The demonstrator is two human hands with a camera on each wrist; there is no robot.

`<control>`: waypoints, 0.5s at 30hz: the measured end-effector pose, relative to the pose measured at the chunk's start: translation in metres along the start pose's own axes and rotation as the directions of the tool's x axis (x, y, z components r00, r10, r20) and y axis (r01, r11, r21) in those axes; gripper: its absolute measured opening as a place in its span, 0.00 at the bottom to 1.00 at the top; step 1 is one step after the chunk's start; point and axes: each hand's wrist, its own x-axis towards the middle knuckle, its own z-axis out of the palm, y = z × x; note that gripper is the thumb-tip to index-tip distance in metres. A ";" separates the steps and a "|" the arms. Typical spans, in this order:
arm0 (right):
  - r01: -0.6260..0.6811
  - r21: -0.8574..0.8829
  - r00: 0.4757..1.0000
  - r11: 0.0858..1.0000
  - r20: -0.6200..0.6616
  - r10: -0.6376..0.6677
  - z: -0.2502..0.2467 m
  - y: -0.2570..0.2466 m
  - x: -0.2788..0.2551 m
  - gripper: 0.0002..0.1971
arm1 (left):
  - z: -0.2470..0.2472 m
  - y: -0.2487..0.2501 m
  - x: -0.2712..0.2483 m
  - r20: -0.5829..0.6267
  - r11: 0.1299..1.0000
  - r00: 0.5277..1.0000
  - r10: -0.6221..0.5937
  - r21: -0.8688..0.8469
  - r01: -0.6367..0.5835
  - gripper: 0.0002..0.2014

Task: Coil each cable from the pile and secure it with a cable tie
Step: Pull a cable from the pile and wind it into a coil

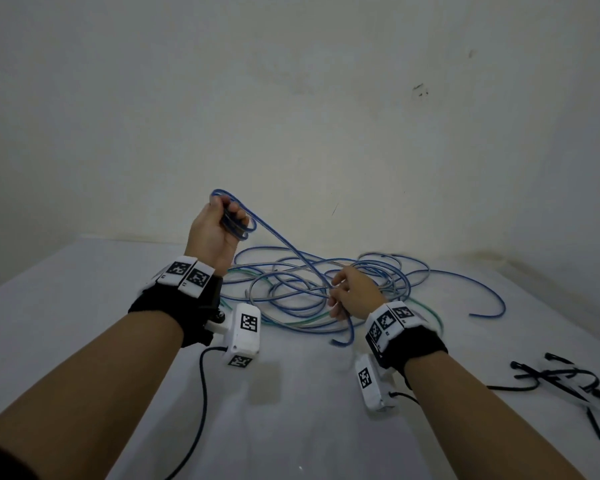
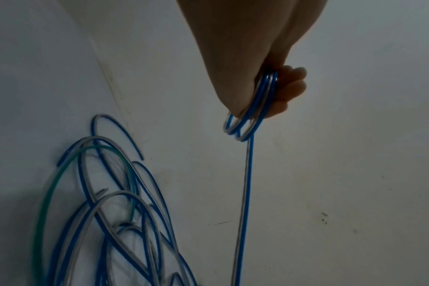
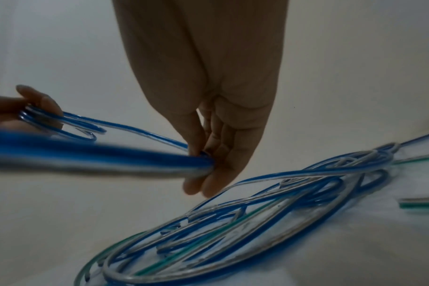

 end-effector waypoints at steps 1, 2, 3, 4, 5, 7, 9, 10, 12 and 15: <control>-0.001 0.048 1.000 0.999 0.018 0.000 -0.001 -0.002 -0.002 0.07 | 0.001 -0.001 0.000 0.007 0.998 1.000 0.018 0.051 -0.019 0.17; 0.029 0.064 0.998 0.998 0.046 -0.032 0.000 -0.005 -0.003 0.07 | 0.003 -0.004 -0.002 0.029 0.991 0.999 0.029 0.132 -0.033 0.18; 0.068 0.085 0.992 0.994 0.096 -0.076 0.001 -0.008 -0.006 0.07 | 0.005 -0.009 -0.005 0.064 0.971 0.998 0.031 0.233 -0.045 0.18; 0.098 0.118 0.981 0.988 0.154 -0.115 0.003 -0.011 -0.008 0.07 | 0.007 -0.015 -0.009 0.104 0.938 0.994 0.026 0.342 -0.060 0.17; 0.094 0.172 0.970 0.981 0.207 -0.129 0.006 -0.016 -0.010 0.07 | 0.009 -0.021 -0.012 0.144 0.896 0.989 0.015 0.438 -0.078 0.16; 0.055 0.303 0.949 0.951 0.280 -0.145 0.009 -0.022 -0.012 0.07 | 0.010 -0.033 -0.019 0.197 0.812 0.980 -0.019 0.576 -0.100 0.13; 0.018 0.431 0.923 0.902 0.339 -0.180 0.011 -0.028 -0.015 0.10 | 0.006 -0.043 -0.021 0.218 0.742 0.974 -0.059 0.663 -0.103 0.12; 0.015 0.479 0.910 0.877 0.357 -0.210 0.011 -0.031 -0.016 0.11 | 0.003 -0.047 -0.021 0.217 0.709 0.973 -0.083 0.699 -0.095 0.12; 0.037 0.544 0.896 0.838 0.353 -0.268 0.011 -0.038 -0.020 0.09 | -0.002 -0.054 -0.024 0.221 0.653 0.967 -0.130 0.753 -0.084 0.12; 0.091 0.613 0.928 0.785 0.235 -0.291 0.012 -0.048 -0.020 0.07 | -0.006 -0.060 -0.031 0.245 0.553 0.952 -0.183 0.827 -0.107 0.13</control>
